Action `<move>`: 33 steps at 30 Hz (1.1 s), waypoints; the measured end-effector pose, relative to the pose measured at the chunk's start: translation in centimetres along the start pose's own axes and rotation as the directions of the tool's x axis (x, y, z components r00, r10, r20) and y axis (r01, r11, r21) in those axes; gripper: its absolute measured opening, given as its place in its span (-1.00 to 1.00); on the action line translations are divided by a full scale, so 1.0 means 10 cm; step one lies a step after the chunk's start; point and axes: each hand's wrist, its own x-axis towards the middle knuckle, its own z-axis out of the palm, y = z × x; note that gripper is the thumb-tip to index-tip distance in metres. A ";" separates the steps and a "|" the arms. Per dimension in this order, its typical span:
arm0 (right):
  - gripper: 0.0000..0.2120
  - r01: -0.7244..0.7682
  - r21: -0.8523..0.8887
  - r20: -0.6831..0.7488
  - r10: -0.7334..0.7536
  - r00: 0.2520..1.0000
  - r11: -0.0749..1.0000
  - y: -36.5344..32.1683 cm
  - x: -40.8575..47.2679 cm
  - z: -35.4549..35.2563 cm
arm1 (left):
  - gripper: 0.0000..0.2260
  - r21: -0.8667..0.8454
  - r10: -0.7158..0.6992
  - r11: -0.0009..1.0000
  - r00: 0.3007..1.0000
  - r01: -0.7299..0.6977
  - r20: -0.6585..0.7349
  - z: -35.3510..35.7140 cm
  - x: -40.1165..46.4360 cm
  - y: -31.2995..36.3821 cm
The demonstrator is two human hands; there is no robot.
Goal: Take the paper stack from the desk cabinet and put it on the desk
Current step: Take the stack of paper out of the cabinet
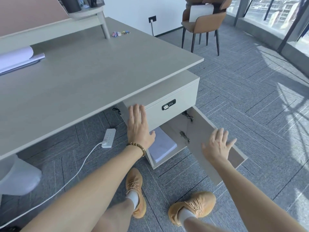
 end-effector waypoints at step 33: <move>-0.34 0.009 0.445 0.487 -0.250 0.837 0.895 -1.06 1.60 2.92 | -0.14 -0.281 -0.480 0.485 0.520 0.829 0.707 4.20 -0.16 0.13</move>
